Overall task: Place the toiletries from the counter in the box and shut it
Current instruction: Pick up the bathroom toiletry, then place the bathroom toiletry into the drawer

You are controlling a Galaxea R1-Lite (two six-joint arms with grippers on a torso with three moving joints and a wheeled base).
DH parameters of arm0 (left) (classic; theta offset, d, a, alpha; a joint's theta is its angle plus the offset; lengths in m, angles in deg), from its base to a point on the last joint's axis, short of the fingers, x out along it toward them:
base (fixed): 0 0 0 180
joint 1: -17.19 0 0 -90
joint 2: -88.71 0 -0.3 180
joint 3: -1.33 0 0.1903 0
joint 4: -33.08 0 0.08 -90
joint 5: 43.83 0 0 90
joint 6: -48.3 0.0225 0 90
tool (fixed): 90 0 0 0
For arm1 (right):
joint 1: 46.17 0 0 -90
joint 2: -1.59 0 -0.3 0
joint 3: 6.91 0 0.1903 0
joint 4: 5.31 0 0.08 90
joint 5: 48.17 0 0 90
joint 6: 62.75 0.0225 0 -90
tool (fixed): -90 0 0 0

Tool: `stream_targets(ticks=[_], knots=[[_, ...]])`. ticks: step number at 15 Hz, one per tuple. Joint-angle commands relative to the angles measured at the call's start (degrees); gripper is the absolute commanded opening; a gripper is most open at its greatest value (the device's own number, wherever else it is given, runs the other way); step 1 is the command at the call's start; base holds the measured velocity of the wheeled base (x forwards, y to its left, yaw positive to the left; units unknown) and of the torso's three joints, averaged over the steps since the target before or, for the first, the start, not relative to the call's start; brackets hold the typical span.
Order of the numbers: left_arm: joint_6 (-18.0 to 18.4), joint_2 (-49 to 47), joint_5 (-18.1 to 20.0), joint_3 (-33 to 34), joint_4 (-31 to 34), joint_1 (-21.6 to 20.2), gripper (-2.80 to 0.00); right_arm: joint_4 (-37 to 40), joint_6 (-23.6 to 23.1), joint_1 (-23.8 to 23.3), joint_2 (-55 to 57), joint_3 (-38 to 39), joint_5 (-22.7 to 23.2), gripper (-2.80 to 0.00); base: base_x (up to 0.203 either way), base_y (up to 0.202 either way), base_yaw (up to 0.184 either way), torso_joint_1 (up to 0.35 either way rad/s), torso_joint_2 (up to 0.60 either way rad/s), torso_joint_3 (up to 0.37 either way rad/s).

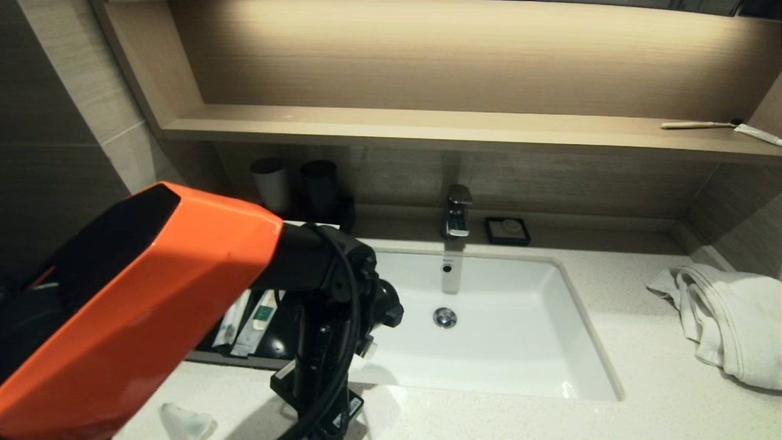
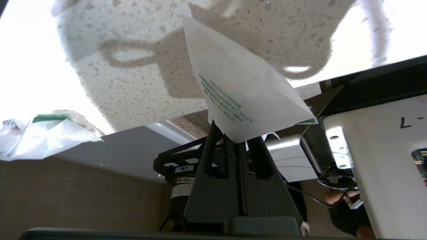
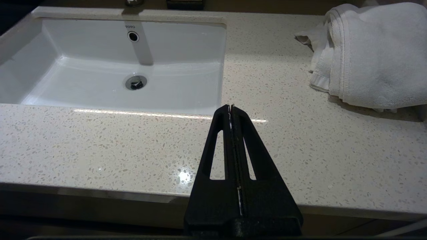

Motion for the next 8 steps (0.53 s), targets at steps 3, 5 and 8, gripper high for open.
stream_targets(ticks=[3,5,8], knots=[[-1.43,4.22,-0.42,-0.09,0.52,-0.22,-2.8,-0.01,0.0,0.0,0.0,0.0,-0.01,-2.8,0.0,0.0,0.0,0.0,0.0,0.0],[-2.37,6.48,-0.44,-0.33,0.32,-1.44,-2.8,-0.01,-0.09,0.0,0.0,0.0,0.01,-2.8,0.0,0.0,0.0,0.0,0.0,0.0],[-3.12,9.61,-0.15,-1.3,0.03,-6.26,-2.8,-0.01,-0.01,0.0,0.0,0.0,0.0,-2.8,0.0,0.0,0.0,0.0,0.0,0.0]])
